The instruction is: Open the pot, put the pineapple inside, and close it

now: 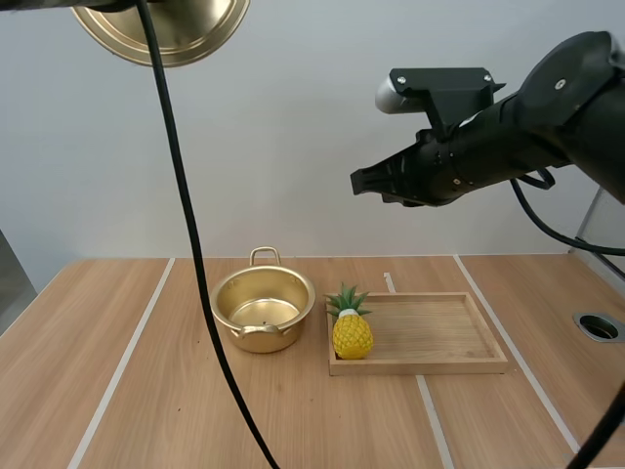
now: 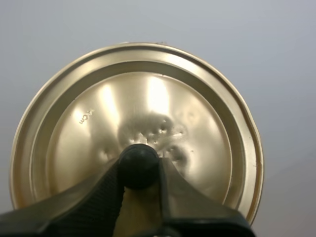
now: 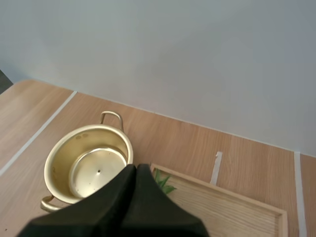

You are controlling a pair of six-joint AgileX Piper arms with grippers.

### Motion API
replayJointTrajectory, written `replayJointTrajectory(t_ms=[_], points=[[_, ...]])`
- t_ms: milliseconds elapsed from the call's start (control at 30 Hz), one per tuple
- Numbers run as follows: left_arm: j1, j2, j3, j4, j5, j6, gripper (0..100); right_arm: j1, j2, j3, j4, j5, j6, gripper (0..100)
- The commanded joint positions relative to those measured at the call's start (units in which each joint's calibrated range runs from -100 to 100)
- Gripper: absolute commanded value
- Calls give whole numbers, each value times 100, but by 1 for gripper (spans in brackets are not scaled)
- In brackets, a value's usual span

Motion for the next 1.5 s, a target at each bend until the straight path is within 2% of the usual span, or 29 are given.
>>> replayJointTrajectory(t_ms=[0,267,800,933,1200,1467], points=[[12,-25,-44,-1,-101,-43,0,-18,189,-64,101,26,-300,0],[12,-25,-44,-1,-101,-43,0,-18,589,-64,704,26,-787,0],[12,-25,-44,-1,-101,-43,0,-18,1603,-49,574,573,-964,0],[12,-25,-44,-1,-101,-43,0,-18,1742,309,583,498,-1111,0],[12,-25,-44,-1,-101,-43,0,-18,1758,1554,619,-776,-1460,0],[12,-25,-44,-1,-101,-43,0,181,1921,1819,694,-956,-1530,0]])
